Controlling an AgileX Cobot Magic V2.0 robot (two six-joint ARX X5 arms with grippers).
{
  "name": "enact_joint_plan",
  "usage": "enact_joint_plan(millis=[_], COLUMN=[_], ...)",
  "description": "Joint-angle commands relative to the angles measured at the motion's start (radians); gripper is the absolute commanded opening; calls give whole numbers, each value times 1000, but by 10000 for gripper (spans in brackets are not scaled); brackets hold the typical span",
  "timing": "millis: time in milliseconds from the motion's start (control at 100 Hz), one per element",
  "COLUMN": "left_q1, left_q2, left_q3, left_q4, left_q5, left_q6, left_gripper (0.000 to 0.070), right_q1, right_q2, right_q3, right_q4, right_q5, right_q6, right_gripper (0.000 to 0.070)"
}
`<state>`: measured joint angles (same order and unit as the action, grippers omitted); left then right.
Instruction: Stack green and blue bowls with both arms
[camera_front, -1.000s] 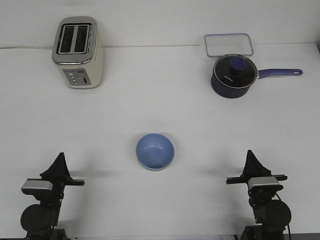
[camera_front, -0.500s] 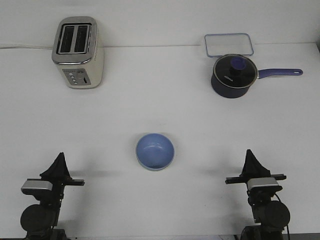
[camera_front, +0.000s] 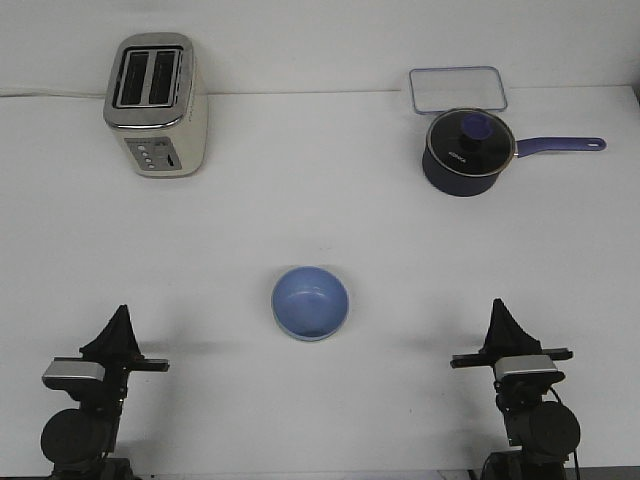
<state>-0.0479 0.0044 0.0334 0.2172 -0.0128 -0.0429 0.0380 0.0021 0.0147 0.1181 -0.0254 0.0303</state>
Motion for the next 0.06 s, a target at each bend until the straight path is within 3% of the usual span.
enact_joint_plan(millis=[0,50], left_q1=[2,2], left_q2=[-1,-1], left_q3=[-19,-19], left_q4=[12,11], left_q5=[-3,-3], left_q6=[5,5], left_gripper=[12,12], right_q1=[-1,-1], right_q2=[-1,-1], right_q3=[-2,-2], right_q4=[13,12], right_q5=[0,0], right_q6=[6,6], right_gripper=[0,0])
